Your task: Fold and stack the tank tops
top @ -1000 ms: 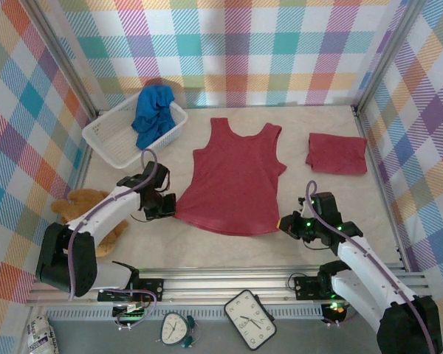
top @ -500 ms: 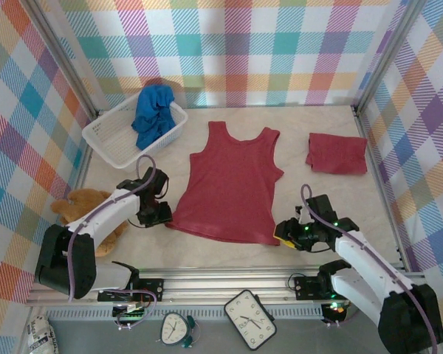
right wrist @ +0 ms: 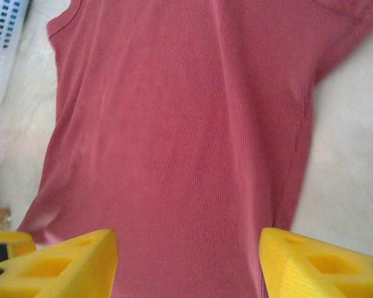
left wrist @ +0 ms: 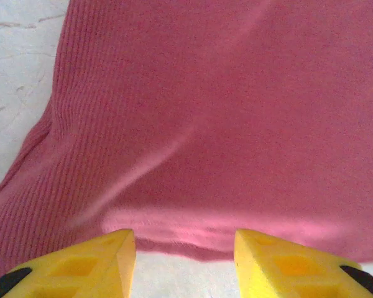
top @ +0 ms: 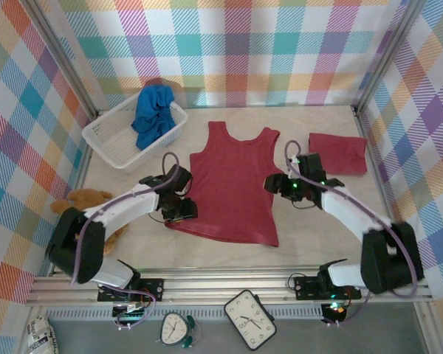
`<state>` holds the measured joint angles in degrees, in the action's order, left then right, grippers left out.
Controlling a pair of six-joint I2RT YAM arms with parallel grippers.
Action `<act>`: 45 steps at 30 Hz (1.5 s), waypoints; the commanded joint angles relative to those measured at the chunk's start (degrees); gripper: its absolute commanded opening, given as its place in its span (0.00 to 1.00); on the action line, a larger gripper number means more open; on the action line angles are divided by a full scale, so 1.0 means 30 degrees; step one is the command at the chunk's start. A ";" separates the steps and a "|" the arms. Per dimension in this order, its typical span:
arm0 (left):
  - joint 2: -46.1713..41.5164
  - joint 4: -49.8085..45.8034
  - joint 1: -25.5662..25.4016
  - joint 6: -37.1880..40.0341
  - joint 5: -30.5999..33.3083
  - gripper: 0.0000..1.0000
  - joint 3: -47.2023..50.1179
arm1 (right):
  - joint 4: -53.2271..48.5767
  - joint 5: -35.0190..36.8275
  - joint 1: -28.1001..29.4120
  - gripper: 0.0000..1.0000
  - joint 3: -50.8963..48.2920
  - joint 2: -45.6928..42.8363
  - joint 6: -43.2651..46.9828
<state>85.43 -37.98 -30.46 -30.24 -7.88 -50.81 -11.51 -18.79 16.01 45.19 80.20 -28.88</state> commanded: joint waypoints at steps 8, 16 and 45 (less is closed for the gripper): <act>0.2673 0.0020 0.0681 0.1038 0.1575 0.45 0.0008 | 0.3691 -0.1590 -0.0206 0.62 0.3356 0.7461 0.1795; 0.2811 -0.1189 0.1201 0.2521 0.1788 0.48 -0.1483 | 0.2635 -0.1282 -0.0185 0.61 0.2954 0.8863 0.1029; 1.2825 -0.5519 0.2451 0.9538 0.1162 0.50 -1.4712 | -0.0042 0.3511 0.6264 0.65 -0.8749 -0.4961 -1.6406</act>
<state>122.67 -50.68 -22.79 -4.73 -3.16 -93.56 -3.18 -11.88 33.69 22.04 67.90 -69.65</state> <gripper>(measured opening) 0.501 0.649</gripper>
